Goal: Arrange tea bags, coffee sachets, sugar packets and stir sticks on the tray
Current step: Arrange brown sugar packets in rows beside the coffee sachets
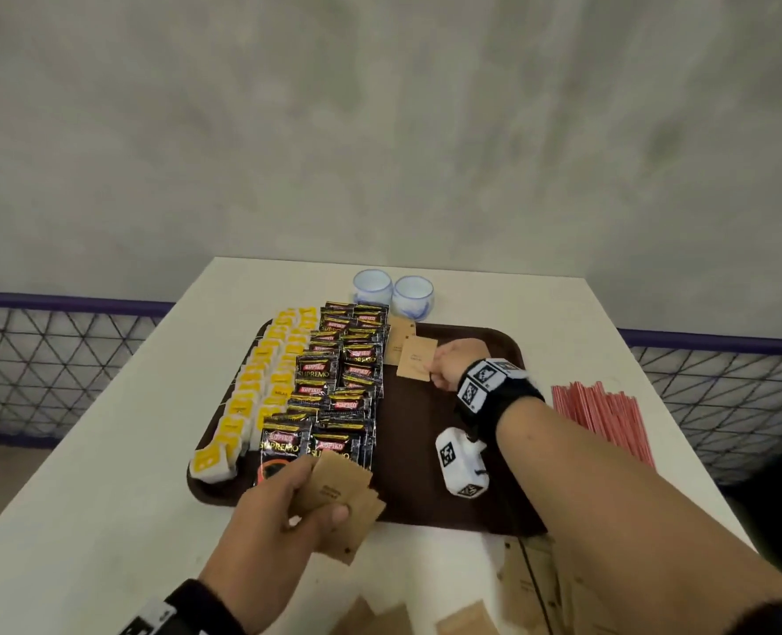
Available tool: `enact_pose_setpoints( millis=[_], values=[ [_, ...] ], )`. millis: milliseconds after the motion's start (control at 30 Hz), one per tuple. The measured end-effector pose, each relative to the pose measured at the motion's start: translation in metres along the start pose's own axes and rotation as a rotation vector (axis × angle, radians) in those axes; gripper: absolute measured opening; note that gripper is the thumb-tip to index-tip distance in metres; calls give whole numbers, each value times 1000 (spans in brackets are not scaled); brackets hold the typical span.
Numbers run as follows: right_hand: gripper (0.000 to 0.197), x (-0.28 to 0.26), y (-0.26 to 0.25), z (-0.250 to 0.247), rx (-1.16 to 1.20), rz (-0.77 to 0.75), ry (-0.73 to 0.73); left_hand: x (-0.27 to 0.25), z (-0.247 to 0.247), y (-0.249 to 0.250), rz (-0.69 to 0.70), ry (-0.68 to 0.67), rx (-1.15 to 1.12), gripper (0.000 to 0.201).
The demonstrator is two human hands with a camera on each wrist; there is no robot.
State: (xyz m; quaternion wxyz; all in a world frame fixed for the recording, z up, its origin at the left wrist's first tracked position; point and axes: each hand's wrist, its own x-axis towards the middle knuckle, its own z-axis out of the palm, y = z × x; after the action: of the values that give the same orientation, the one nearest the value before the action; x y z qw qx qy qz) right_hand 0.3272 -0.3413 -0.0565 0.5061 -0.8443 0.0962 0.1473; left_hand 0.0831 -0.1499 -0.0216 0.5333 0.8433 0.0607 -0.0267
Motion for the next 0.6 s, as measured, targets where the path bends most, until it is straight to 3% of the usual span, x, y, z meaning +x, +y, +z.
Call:
enact_pose_setpoints(
  millis=[200,433,600],
  values=[
    [12,29,-5,14,-76,32,-19,12,-7,-11,-73,-7,-116,31],
    [13,34,-10,24,-96,21,-25,20,-6,-16,-72,-5,-173,30],
    [20,-15,-32,15,-131,-78,-10,28,-7,-8,-32,19,-295,33]
  ],
)
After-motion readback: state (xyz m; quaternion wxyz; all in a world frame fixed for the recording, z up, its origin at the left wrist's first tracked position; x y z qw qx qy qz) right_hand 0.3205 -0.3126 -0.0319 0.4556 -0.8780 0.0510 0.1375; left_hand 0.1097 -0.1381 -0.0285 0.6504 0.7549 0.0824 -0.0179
